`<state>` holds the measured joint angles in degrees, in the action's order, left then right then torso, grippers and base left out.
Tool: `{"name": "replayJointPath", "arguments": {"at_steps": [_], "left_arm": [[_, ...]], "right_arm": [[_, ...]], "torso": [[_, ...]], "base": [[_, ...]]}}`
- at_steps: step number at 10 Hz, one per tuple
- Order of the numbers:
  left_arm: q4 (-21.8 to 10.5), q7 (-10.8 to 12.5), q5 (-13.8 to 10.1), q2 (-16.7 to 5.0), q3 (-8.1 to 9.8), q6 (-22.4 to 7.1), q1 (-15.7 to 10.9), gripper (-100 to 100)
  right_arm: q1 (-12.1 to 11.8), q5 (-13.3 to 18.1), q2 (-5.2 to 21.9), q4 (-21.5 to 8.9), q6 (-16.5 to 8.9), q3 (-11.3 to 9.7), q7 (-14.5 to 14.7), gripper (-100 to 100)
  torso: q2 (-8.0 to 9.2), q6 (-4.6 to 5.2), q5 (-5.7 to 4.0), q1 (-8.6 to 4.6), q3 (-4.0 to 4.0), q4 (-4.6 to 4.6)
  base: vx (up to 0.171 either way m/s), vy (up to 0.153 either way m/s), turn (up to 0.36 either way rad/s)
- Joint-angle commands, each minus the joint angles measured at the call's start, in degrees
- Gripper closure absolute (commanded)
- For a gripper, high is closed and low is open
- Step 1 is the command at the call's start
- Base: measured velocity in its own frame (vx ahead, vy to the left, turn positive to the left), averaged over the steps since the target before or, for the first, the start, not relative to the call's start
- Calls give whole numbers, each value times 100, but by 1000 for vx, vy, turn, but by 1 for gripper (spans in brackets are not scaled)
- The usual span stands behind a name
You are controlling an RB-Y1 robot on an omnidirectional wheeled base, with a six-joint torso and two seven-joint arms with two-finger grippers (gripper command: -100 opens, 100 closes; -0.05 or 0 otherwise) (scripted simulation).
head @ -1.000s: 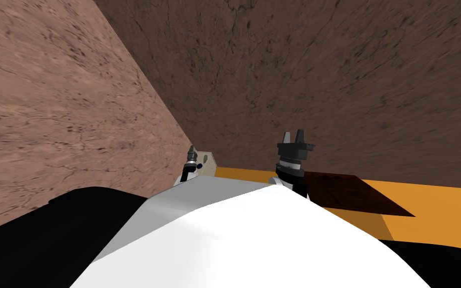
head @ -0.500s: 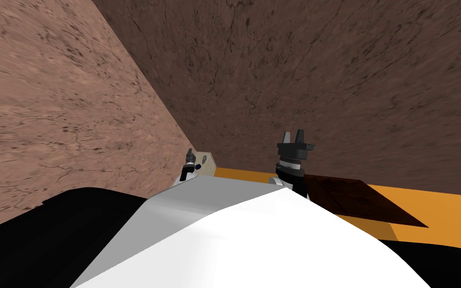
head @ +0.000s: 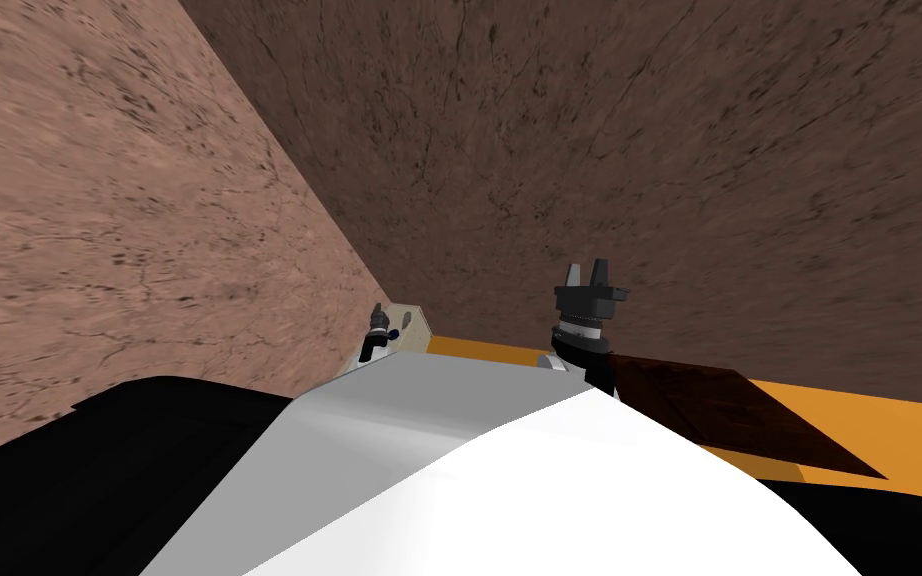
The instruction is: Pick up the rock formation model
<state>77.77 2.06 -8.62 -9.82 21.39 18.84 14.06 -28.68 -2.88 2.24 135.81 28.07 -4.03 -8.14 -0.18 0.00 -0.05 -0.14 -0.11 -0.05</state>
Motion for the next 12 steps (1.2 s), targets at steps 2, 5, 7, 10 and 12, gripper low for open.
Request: {"name": "replayJointPath", "arguments": {"at_steps": [2,5,7,10,12], "left_arm": [[-395,90,-60,-24,166,-113,-201,-100],[-840,169,-113,-41,307,-224,-347,-100],[-1106,248,-165,-54,444,-336,-493,-100],[-1511,325,-215,-65,577,-446,-638,-100],[-1764,400,-263,-72,705,-554,-782,-100]], "right_arm": [[0,0,0,0,0,0,0,0],[0,0,0,0,0,0,0,0],[0,0,0,0,0,0,0,0],[0,0,0,0,0,0,0,0],[0,0,0,0,0,0,0,0]], "torso": [[5,1,1,8,3,1],[-7,0,0,0,-4,-1],[5,1,2,11,2,1],[6,1,3,13,3,1],[0,1,1,8,0,0]], "base": [[33,-29,36],[56,-43,43],[29,-19,27],[37,-23,38],[48,-36,50]]}}
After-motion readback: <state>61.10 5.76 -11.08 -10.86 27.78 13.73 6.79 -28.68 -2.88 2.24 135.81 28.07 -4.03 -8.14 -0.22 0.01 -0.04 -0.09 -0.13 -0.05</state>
